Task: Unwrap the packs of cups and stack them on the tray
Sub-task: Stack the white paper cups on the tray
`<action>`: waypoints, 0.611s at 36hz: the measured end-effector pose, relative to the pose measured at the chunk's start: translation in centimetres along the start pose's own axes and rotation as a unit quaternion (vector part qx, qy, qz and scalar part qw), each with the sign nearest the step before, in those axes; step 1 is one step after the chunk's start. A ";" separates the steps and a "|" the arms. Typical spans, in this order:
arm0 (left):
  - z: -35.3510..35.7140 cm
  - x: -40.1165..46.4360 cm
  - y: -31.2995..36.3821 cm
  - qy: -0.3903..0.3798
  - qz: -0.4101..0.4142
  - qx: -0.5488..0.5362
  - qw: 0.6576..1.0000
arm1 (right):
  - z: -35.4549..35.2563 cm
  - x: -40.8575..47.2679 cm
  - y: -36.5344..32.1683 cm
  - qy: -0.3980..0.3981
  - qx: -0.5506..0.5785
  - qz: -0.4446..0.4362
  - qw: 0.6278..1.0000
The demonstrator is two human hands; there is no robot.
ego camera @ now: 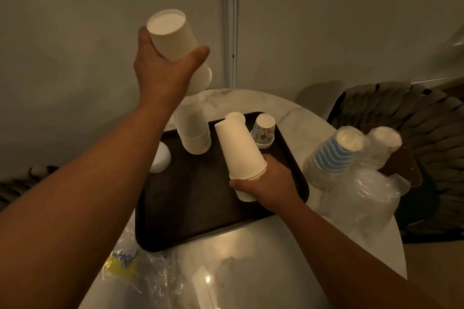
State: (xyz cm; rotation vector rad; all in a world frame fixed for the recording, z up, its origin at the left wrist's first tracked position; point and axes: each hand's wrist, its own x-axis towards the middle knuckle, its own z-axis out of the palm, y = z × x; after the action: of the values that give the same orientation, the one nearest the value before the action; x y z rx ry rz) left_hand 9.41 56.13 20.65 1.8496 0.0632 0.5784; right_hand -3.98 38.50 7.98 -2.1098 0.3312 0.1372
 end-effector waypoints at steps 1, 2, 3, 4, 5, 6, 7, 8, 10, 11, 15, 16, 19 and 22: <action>0.1 0.4 -0.4 -0.002 0.003 0.008 1.000 | 0.0 0.1 0.1 -0.002 -0.001 0.000 1.000; 0.3 0.6 -0.9 -0.006 0.001 0.018 1.000 | 0.1 0.1 0.2 -0.002 -0.001 -0.001 1.000; 0.5 0.7 -1.7 -0.011 -0.007 0.029 0.999 | 0.1 0.2 0.2 -0.002 0.000 -0.001 1.000; 0.7 0.6 -2.6 -0.018 -0.014 0.039 0.999 | 0.1 0.3 0.3 -0.003 0.001 0.000 1.000; 0.9 0.5 -3.4 -0.025 -0.021 0.048 0.998 | 0.1 0.3 0.5 -0.004 0.000 0.000 1.000; 1.1 0.3 -4.3 -0.030 -0.026 0.052 0.998 | 0.1 0.4 0.6 -0.006 0.000 0.001 1.000; 1.3 0.1 -5.1 -0.034 -0.030 0.052 0.998 | 0.2 0.5 0.7 -0.008 0.000 0.003 1.000; 1.5 -0.1 -5.8 -0.037 -0.036 0.049 0.997 | 0.2 0.5 0.9 -0.008 0.001 0.005 1.000; 1.8 -0.5 -6.9 -0.038 -0.051 0.039 0.997 | 0.1 0.6 1.0 -0.007 0.005 0.007 1.000; 2.0 -0.7 -7.4 -0.037 -0.058 0.035 0.997 | 0.1 0.7 1.1 -0.005 0.005 0.008 1.000; 2.4 -1.1 -9.0 -0.045 -0.060 0.046 0.996 | 0.0 1.0 1.3 0.002 0.003 0.006 1.000; 2.5 -1.2 -9.5 -0.049 -0.063 0.051 0.995 | 0.0 1.1 1.4 0.002 0.004 0.007 1.000; 2.7 -1.6 -10.7 -0.057 -0.075 0.069 0.993 | 0.1 1.2 1.4 -0.006 0.007 0.009 1.000; 2.9 -2.2 -11.6 -0.056 -0.093 0.092 0.990 | 0.3 1.3 1.4 -0.012 0.008 0.014 1.000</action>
State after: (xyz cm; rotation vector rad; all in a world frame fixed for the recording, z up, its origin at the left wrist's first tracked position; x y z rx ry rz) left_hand 11.41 57.04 8.66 2.0245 0.2186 0.3469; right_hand -3.15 37.80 6.39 -2.0871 0.3454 0.1754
